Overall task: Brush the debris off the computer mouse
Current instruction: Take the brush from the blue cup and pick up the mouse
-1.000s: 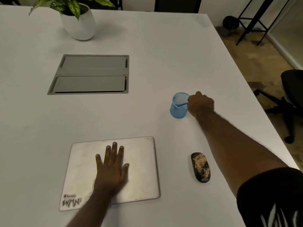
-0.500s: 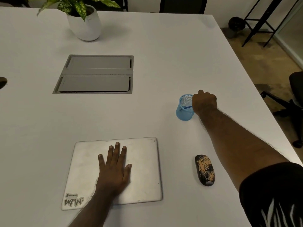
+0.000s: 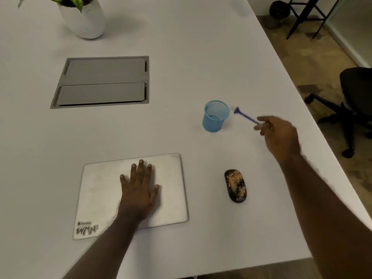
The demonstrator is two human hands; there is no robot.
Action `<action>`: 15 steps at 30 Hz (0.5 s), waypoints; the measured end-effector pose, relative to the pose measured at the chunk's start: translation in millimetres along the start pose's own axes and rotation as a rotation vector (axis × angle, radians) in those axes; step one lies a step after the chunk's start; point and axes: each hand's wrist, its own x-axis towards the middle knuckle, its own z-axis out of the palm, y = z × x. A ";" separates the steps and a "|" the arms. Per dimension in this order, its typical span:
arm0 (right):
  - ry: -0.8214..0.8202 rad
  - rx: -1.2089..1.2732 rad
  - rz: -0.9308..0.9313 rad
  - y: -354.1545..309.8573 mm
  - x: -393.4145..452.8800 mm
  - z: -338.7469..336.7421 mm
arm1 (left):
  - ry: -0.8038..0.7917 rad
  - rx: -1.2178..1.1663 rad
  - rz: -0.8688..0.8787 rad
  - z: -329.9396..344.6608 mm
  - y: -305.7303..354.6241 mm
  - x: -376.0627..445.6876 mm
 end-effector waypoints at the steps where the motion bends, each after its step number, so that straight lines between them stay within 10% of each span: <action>1: -0.021 0.071 0.079 16.6 -19.0 1.1 | 0.003 -0.016 0.028 -2.2 11.2 0.7; 9: -0.132 0.439 0.575 91.0 -115.5 47.3 | -0.034 -0.516 0.177 10.0 137.2 -0.4; 15: -0.184 0.470 0.557 81.7 -131.0 63.6 | -0.403 -0.674 -0.141 20.0 208.2 14.7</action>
